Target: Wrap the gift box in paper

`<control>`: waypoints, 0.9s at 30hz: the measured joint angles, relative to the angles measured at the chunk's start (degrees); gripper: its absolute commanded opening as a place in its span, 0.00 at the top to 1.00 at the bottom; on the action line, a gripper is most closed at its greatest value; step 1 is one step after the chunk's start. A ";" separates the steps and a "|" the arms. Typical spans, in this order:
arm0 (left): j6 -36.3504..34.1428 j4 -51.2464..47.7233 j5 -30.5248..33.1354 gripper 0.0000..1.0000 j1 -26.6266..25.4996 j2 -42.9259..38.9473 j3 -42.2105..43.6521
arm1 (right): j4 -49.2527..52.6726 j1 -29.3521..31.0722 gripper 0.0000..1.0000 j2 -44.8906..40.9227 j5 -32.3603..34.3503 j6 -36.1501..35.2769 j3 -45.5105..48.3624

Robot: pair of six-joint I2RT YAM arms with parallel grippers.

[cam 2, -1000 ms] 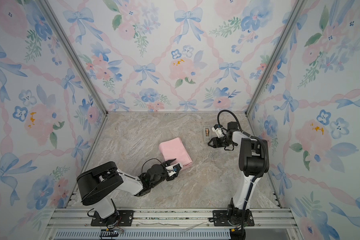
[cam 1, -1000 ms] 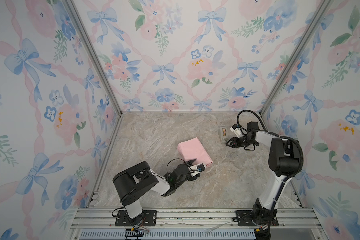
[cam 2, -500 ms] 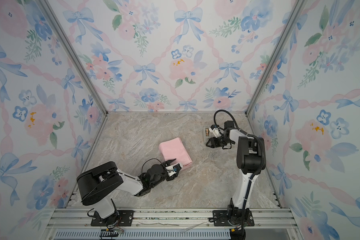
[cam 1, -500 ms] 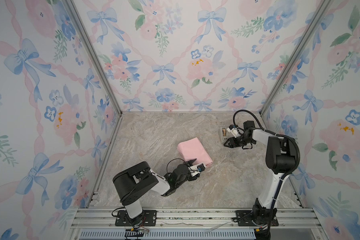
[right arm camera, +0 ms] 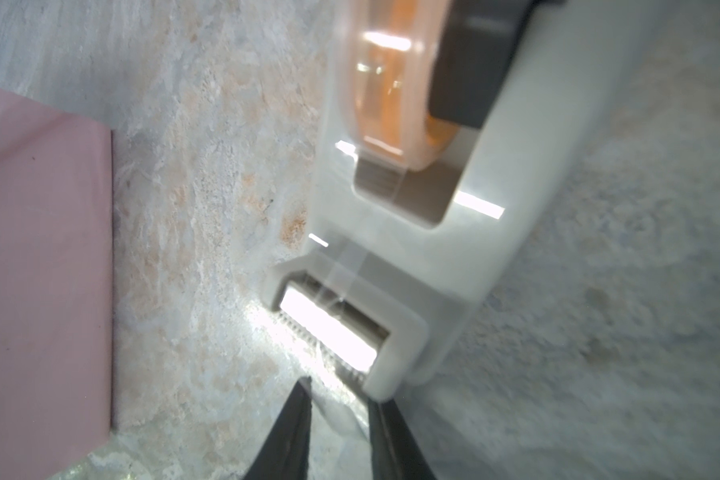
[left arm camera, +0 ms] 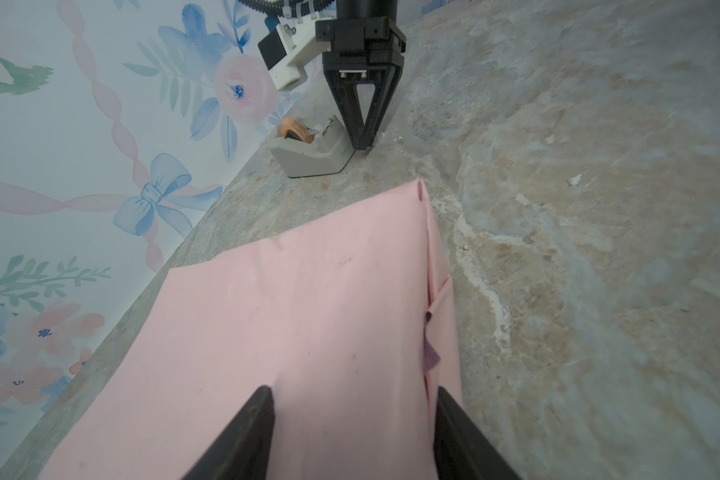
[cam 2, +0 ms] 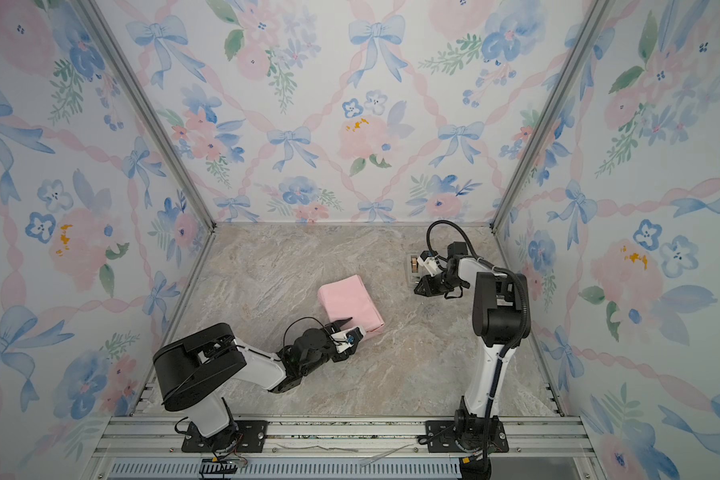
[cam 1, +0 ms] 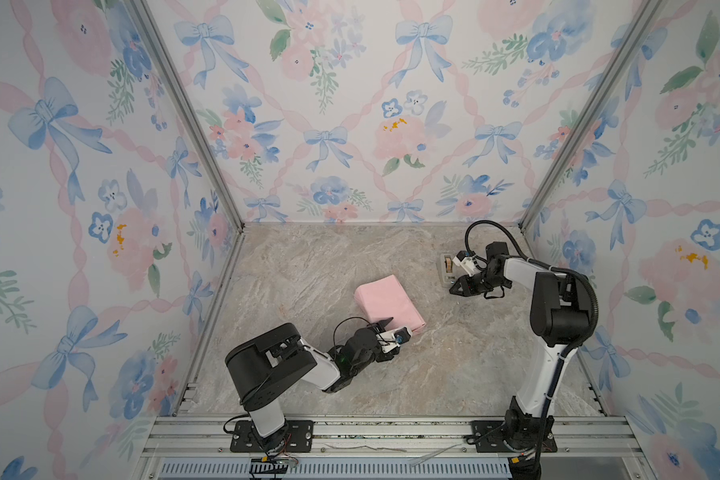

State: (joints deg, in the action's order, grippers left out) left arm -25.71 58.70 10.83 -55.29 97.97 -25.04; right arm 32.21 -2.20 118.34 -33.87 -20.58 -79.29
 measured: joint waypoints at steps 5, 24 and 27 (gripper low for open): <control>-0.15 -0.04 0.00 0.39 0.00 0.00 -0.02 | -0.02 -0.07 0.81 0.00 -0.13 -0.02 0.02; -0.17 -0.55 -0.02 0.40 0.00 -0.09 -0.26 | 1.62 -1.46 1.00 0.44 -2.08 0.57 -0.44; -0.17 -0.70 -0.02 0.39 0.00 -0.17 -0.28 | 2.43 -1.51 1.00 1.64 -1.36 1.25 -1.77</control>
State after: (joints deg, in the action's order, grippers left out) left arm -25.89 58.00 10.81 -55.29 97.80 -25.32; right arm 34.63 -3.70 119.98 -35.22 -19.33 -81.06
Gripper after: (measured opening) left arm 0.604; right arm 0.047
